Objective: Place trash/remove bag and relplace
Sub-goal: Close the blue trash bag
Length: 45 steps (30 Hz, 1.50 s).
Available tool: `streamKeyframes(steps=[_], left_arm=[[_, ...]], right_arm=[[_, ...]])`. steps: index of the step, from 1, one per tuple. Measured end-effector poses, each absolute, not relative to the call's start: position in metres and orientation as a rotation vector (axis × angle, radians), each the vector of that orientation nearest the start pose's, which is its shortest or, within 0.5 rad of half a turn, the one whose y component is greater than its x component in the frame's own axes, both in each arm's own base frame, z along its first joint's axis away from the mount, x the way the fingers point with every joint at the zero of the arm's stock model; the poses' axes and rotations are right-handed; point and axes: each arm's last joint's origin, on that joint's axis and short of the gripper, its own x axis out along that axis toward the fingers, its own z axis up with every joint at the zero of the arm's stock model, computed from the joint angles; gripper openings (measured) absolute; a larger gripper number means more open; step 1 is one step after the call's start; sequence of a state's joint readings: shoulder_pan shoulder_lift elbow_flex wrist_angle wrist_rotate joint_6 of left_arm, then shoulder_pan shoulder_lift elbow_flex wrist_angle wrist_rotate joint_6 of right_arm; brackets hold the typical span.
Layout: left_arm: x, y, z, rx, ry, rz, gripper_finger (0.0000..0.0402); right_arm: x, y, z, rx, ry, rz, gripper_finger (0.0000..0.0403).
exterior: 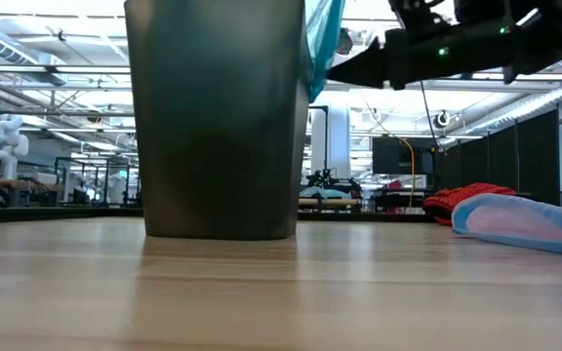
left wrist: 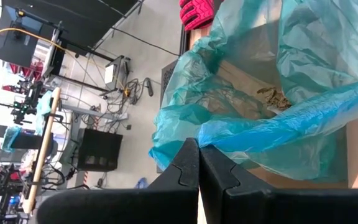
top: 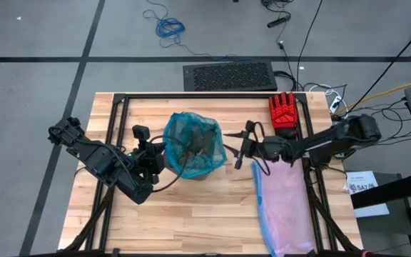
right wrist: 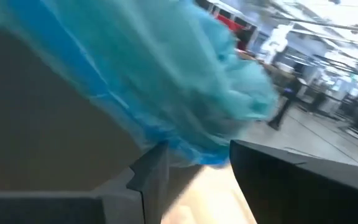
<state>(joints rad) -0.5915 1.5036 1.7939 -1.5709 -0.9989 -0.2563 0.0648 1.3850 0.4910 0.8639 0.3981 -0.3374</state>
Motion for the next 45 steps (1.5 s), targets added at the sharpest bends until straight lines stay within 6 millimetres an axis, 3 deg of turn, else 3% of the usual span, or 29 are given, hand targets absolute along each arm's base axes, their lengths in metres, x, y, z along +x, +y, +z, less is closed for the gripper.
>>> streamKeyframes(steps=[4, 12, 15, 17, 19, 21, 30, 36, 41, 45], left_arm=[[0.216, -0.116, 0.415, 0.684, 0.835, 0.454, 0.0001], [0.216, -0.116, 0.415, 0.684, 0.835, 0.454, 0.0001], [0.216, -0.116, 0.415, 0.684, 0.835, 0.454, 0.0001], [0.216, -0.116, 0.415, 0.684, 0.835, 0.454, 0.0001], [0.216, -0.116, 0.414, 0.682, 0.838, 0.451, 0.0001], [0.216, -0.116, 0.414, 0.677, 0.843, 0.442, 0.0001], [0.216, -0.116, 0.414, 0.667, 0.853, 0.428, 0.0001], [0.216, -0.117, 0.413, 0.658, 0.863, 0.414, 0.0001], [0.216, -0.117, 0.413, 0.656, 0.864, 0.412, 0.0001], [0.216, -0.117, 0.413, 0.656, 0.864, 0.412, 0.0001]], right_arm=[[0.275, 0.005, 0.196, -0.351, 0.121, -0.318, 0.0164], [0.289, 0.002, 0.199, -0.403, 0.058, -0.342, 0.0161], [0.293, 0.002, 0.205, -0.453, 0.066, -0.344, 0.0136], [0.295, 0.004, 0.211, -0.492, 0.095, -0.335, 0.0094], [0.297, 0.005, 0.221, -0.524, 0.125, -0.322, 0.0036], [0.3, 0.008, 0.233, -0.555, 0.161, -0.315, 0.0013], [0.312, 0.019, 0.305, -0.79, 0.428, -0.29, 0.0001], [0.31, 0.031, 0.356, -0.875, 0.488, -0.219, 0.0001], [0.302, 0.034, 0.38, -0.703, 0.515, -0.226, 0.0006], [0.297, 0.029, 0.385, -0.506, 0.542, -0.283, 0.0042]])
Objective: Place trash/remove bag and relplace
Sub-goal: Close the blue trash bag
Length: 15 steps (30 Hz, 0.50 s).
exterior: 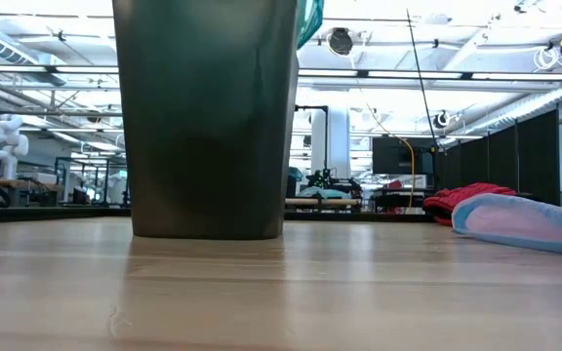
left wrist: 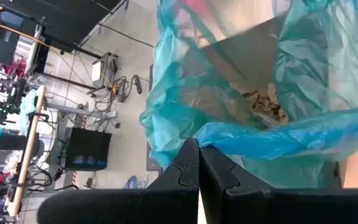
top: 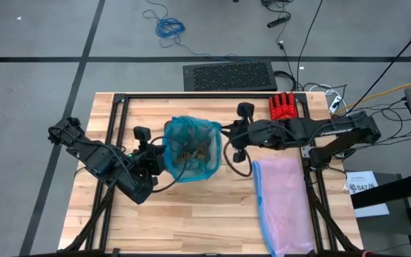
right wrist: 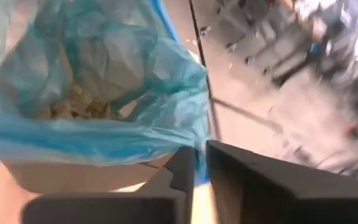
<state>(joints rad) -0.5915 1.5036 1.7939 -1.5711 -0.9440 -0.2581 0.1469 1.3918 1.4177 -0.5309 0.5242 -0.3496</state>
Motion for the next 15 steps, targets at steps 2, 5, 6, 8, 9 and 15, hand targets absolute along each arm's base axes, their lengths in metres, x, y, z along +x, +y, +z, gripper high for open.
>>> streamKeyframes(steps=[2, 5, 6, 8, 9, 15], left_arm=[[0.216, -0.117, 0.413, 0.656, 0.864, 0.412, 0.0001], [0.216, -0.117, 0.413, 0.65, 0.87, 0.404, 0.0001], [0.216, -0.117, 0.413, 0.646, 0.874, 0.398, 0.0001], [0.216, -0.117, 0.413, 0.64, 0.879, 0.391, 0.0001], [0.216, -0.117, 0.413, 0.64, 0.878, 0.391, 0.0001], [0.216, -0.117, 0.413, 0.64, 0.879, 0.39, 0.0001]], right_arm=[[0.295, 0.025, 0.381, -0.404, 0.57, -0.307, 0.0068], [0.292, 0.013, 0.374, -0.262, 0.639, -0.311, 0.0112], [0.291, 0.009, 0.372, -0.223, 0.656, -0.305, 0.0127], [0.29, -0.001, 0.37, -0.171, 0.682, -0.317, 0.0155], [0.288, -0.007, 0.37, -0.154, 0.69, -0.331, 0.0169], [0.278, -0.063, 0.379, -0.005, 0.632, -0.423, 0.0217]])
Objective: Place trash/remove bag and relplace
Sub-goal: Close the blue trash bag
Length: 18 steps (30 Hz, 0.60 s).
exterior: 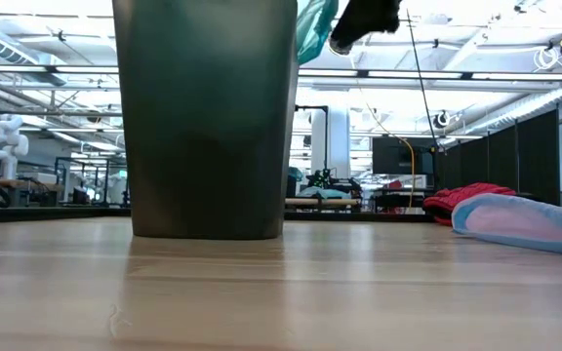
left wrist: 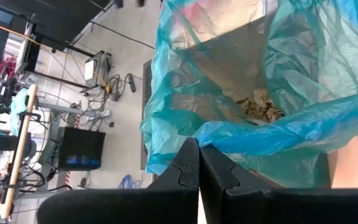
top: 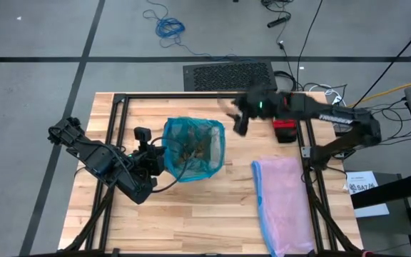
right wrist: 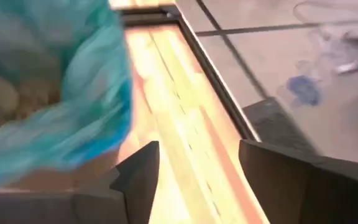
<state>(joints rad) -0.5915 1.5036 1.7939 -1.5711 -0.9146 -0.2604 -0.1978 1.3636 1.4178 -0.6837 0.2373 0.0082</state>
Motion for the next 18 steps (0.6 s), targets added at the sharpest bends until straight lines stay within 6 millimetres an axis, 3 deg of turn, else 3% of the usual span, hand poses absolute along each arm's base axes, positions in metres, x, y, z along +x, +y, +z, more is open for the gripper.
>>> streamKeyframes(steps=[4, 9, 13, 18], left_arm=[[0.216, -0.117, 0.413, 0.642, 0.88, 0.388, 0.0001], [0.216, -0.117, 0.413, 0.642, 0.88, 0.388, 0.0001], [0.216, -0.117, 0.413, 0.642, 0.88, 0.389, 0.0001], [0.216, -0.117, 0.412, 0.631, 0.883, 0.385, 0.0001]], right_arm=[[0.273, -0.114, 0.378, 0.284, 0.541, -0.323, 0.0221], [0.279, -0.165, 0.356, 0.558, 0.51, -0.238, 0.0222], [0.298, -0.182, 0.332, 0.685, 0.522, -0.141, 0.0222], [0.331, -0.183, 0.302, 0.807, 0.542, 0.008, 0.0221]])
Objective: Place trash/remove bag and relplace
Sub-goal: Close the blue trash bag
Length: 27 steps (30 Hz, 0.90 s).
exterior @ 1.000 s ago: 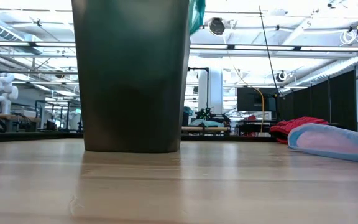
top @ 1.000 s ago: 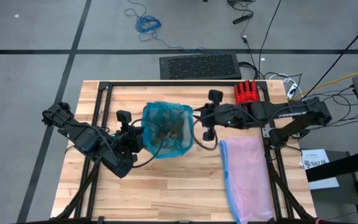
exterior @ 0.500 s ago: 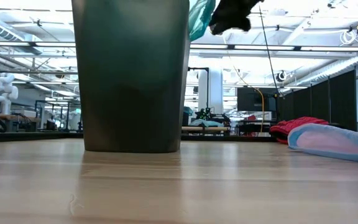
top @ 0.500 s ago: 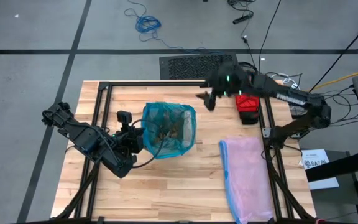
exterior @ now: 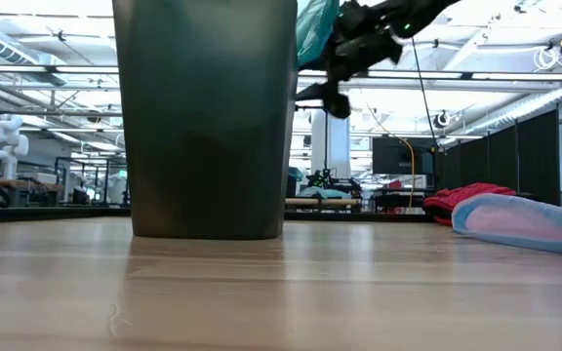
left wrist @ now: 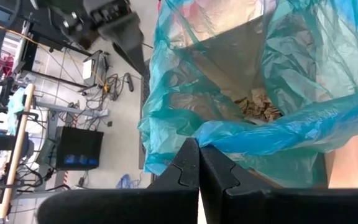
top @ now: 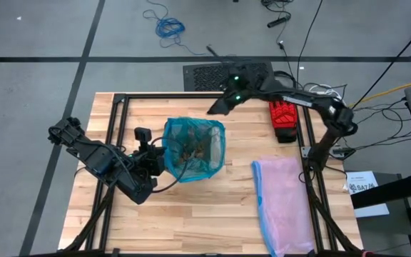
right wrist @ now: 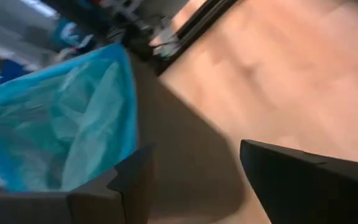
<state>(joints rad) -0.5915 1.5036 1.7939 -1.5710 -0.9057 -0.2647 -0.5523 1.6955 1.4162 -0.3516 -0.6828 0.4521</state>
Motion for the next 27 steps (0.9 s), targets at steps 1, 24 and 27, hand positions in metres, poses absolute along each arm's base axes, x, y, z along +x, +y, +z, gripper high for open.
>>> streamKeyframes(steps=[1, 24, 27], left_arm=[[0.216, -0.117, 0.412, 0.627, 0.883, 0.385, 0.0001], [0.215, -0.118, 0.412, 0.605, 0.89, 0.376, 0.0001], [0.215, -0.118, 0.412, 0.605, 0.89, 0.376, 0.0001]], right_arm=[[0.337, -0.181, 0.298, 0.823, 0.542, 0.032, 0.0219], [0.333, -0.11, 0.367, 0.296, 0.303, 0.099, 0.0], [0.323, -0.103, 0.38, 0.24, 0.274, 0.069, 0.0]])
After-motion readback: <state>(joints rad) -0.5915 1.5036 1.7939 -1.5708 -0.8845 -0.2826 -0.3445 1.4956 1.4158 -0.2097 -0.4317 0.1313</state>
